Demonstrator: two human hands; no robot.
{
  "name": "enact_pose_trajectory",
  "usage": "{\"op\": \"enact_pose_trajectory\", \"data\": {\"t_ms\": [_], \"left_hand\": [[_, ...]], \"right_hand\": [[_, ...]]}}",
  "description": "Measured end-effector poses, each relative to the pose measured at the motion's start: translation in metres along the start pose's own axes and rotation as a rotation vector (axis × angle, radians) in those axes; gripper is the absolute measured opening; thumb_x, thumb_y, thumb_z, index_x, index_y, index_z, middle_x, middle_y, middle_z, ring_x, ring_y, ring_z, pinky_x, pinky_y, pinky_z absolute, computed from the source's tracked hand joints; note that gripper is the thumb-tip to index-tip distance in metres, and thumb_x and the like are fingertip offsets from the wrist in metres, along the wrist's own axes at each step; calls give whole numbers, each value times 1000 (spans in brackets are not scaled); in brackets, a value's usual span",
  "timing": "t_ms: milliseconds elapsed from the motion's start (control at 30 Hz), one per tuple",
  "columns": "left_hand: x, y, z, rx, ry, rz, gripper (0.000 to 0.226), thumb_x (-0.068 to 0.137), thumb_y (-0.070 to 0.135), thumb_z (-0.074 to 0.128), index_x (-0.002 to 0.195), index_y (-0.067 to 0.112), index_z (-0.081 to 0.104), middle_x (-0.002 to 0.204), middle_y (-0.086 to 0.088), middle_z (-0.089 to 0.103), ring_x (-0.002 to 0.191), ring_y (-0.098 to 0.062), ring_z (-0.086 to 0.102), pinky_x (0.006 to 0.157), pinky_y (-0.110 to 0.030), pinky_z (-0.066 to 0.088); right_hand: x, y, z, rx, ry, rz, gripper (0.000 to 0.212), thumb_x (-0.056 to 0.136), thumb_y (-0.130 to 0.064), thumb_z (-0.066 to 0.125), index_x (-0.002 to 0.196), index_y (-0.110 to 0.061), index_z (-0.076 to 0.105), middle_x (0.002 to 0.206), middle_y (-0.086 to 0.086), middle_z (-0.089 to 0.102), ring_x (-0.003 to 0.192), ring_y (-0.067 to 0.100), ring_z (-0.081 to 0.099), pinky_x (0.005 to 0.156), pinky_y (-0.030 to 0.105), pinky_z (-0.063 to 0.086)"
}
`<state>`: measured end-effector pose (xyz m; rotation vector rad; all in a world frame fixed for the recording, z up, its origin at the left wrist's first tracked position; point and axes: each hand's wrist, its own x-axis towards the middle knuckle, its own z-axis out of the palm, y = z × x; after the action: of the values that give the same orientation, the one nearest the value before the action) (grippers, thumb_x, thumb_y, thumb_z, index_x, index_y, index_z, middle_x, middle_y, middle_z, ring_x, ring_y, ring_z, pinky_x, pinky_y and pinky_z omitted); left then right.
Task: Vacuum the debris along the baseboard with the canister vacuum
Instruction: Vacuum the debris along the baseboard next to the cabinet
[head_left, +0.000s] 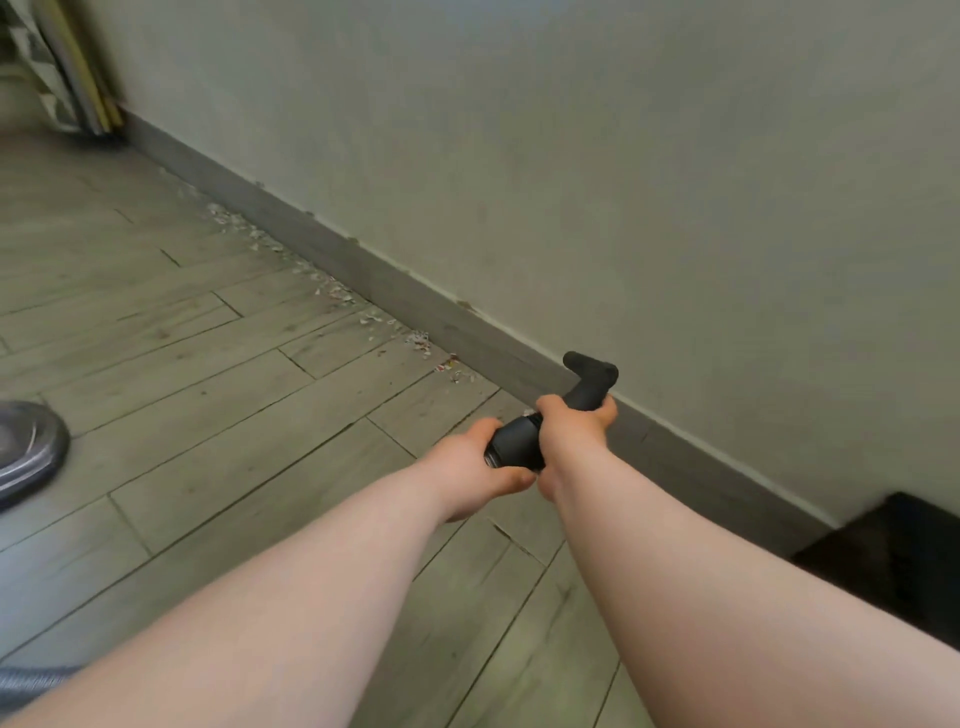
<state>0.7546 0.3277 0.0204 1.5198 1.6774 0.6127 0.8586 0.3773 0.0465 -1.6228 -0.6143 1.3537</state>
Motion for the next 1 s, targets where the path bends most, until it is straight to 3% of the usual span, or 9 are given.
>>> {"op": "enact_pose_trajectory", "data": {"t_ms": [100,233,400,500,567,667,733,900,1000], "left_hand": [[-2,8,3,54,-14,40,54,83,45,66,128,27,44,105,0,59,95,-23,57,80,-32,47],[2,11,30,66,-39,20,55,81,45,69,128,28,46,107,0,61,94,-21,58,75,-30,46],[24,7,53,144,-64,-8,54,79,49,70,126,34,45,104,5,61,86,-16,56,62,-25,39],[40,6,66,134,-103,10,56,79,46,72,126,32,44,101,6,60,79,-11,56,59,-19,39],[48,5,76,177,-143,34,66,79,41,74,134,32,38,105,5,61,78,-9,56,63,-21,41],[58,2,91,326,-143,55,88,82,34,71,149,35,15,124,-5,60,99,-24,59,82,-27,46],[63,2,94,409,-113,59,91,85,36,67,151,35,6,125,-8,60,105,-28,59,85,-30,47],[74,6,82,535,-83,78,88,85,43,65,150,37,6,128,-4,59,106,-27,59,83,-31,47],[81,14,77,616,-102,102,93,86,37,63,150,39,-4,133,-3,54,107,-28,59,86,-35,49]], "right_hand": [[2,-1,-11,11,43,-6,73,94,-16,51,148,-44,11,118,9,54,92,31,59,72,39,49],[17,13,-32,14,65,29,74,94,-18,51,149,-44,9,121,11,53,90,31,61,75,44,54],[54,27,-48,72,65,113,74,95,-17,51,151,-42,9,99,8,52,70,24,55,49,29,42],[77,33,-55,68,49,132,74,94,-16,52,149,-44,11,110,12,54,74,26,58,48,30,44],[92,35,-62,77,53,145,73,94,-14,53,148,-44,15,116,12,54,75,25,59,49,31,46],[114,36,-71,76,68,173,72,93,-14,55,147,-43,18,121,13,55,80,28,61,65,39,55],[124,34,-69,61,63,180,72,91,-15,56,147,-43,20,123,13,55,85,31,63,73,44,57],[134,13,-61,56,29,185,73,92,-14,56,148,-43,19,119,13,56,84,30,62,62,38,53],[142,0,-61,46,17,200,73,93,-16,57,149,-43,19,120,13,57,83,30,62,68,41,53]]}}
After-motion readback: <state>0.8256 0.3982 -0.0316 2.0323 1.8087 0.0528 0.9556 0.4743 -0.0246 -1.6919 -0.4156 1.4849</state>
